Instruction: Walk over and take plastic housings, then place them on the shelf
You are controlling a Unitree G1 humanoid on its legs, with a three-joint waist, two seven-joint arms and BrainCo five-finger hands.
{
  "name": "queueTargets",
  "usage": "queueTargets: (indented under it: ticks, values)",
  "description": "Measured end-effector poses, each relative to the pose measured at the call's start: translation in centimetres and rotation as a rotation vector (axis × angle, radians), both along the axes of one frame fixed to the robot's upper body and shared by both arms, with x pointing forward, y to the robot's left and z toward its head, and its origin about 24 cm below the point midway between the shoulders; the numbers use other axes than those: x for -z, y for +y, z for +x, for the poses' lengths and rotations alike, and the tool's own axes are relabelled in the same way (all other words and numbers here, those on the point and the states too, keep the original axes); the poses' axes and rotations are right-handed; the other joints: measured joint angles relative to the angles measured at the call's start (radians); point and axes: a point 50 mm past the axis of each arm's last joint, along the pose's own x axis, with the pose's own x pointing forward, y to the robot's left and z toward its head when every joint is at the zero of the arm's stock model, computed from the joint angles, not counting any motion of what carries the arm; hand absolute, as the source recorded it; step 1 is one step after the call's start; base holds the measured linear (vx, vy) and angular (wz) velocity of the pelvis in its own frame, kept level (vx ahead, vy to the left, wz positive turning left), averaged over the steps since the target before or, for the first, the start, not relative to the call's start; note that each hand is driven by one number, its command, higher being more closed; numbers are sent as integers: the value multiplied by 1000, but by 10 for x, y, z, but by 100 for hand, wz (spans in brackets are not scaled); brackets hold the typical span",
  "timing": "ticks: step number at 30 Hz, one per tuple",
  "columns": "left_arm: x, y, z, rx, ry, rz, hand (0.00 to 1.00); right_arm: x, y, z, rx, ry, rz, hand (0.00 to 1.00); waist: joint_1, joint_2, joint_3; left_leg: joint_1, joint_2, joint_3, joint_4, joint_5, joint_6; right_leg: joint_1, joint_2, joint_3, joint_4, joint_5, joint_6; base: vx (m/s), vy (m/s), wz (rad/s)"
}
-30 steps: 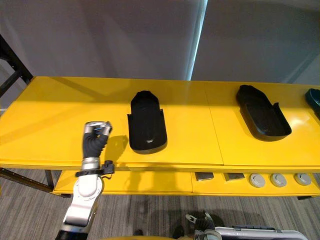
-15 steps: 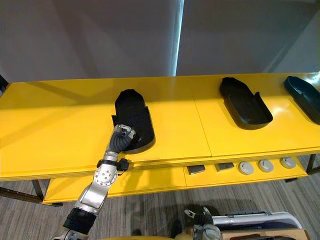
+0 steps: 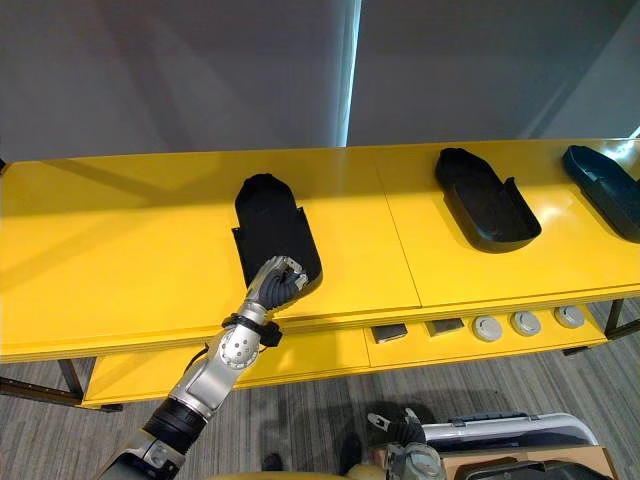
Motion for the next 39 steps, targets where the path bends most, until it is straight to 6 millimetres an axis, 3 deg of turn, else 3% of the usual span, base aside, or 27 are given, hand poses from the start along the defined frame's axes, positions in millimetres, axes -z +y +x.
queueTargets:
  ticks: [7, 16, 30, 35, 39]
  values:
    - [-7, -6, -3, 33, -49, 28, 100, -2, 1, 7, -5, -19, 2, 0, -1, -16, 10, -3, -6, -13, -1, 5, 7, 2, -7, -15, 1, 2, 3, -14, 22, 5]
    - [-42, -18, -16, 94, -199, -58, 100, -3, 7, 10, -43, -22, 2, 0, 2, -17, 10, -10, -17, -26, 1, 10, 15, 2, -14, -24, 1, 4, 6, -18, 23, 4]
    - [-1, -40, -53, 249, -7, -35, 100, -2, 7, 9, -38, -20, -4, 0, 5, -19, 13, -13, -20, -27, 2, 10, 16, 0, -22, -24, 1, 7, 11, -2, 2, 0]
    - [27, -43, -61, 289, 119, 27, 100, -2, 7, 9, -31, -18, -11, 0, 4, -19, 14, -15, -20, -26, 1, 10, 16, -2, -22, -23, 1, 7, 12, 0, 0, 0]
    - [27, -43, -60, 283, 115, 23, 100, -3, 7, 9, -31, -19, -12, 0, 4, -19, 14, -16, -20, -25, 0, 10, 16, -4, -22, -22, 1, 7, 12, 0, 0, 0]
